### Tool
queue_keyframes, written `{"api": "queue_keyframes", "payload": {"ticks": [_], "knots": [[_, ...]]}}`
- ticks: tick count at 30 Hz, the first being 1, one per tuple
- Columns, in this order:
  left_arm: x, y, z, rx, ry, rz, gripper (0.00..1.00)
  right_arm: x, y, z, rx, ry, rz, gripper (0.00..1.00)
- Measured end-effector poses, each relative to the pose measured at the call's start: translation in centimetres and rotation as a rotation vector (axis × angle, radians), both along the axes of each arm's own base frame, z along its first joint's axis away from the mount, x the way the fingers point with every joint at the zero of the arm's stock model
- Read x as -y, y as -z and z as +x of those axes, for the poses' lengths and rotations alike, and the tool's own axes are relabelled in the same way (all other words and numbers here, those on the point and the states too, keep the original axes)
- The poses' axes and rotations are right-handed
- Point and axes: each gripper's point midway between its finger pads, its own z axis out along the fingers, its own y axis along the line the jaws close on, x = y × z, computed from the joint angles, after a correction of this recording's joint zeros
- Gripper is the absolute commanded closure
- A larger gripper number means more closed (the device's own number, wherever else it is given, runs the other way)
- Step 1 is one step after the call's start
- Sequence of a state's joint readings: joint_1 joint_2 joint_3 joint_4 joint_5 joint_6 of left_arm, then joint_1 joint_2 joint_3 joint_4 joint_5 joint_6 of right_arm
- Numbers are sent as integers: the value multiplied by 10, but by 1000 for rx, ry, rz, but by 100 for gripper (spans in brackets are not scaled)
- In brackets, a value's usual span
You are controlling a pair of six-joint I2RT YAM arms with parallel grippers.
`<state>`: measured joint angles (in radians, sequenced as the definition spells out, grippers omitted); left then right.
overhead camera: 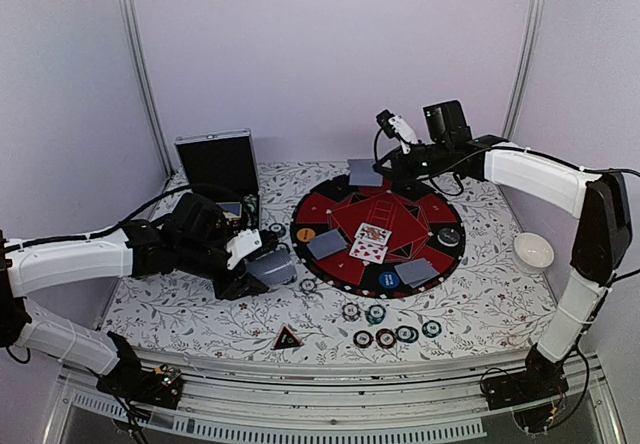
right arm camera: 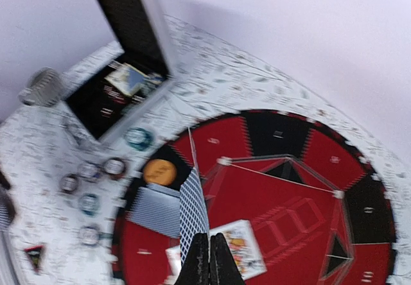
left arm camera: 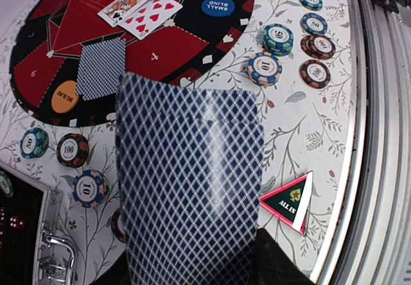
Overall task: Distribute texas hold em gaming equipment
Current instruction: Flop the poker card in the community card area.
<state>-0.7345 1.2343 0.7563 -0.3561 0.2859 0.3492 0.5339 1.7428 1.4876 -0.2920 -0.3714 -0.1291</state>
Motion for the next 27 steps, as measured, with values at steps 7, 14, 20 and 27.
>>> {"api": "queue_keyframes", "payload": {"ticks": [7,14,20,27], "knots": [[0,0,0,0,2,0,53,47,93,109,152,97,-349,98],[0,2,0,-4,3,5,53,34,114,131,430,-98,-522,98],[-1,6,2,-16,-2,11,53,25,125,124,648,-291,-626,98],[-2,9,3,-28,-3,12,53,34,188,101,663,-491,-768,98]]}}
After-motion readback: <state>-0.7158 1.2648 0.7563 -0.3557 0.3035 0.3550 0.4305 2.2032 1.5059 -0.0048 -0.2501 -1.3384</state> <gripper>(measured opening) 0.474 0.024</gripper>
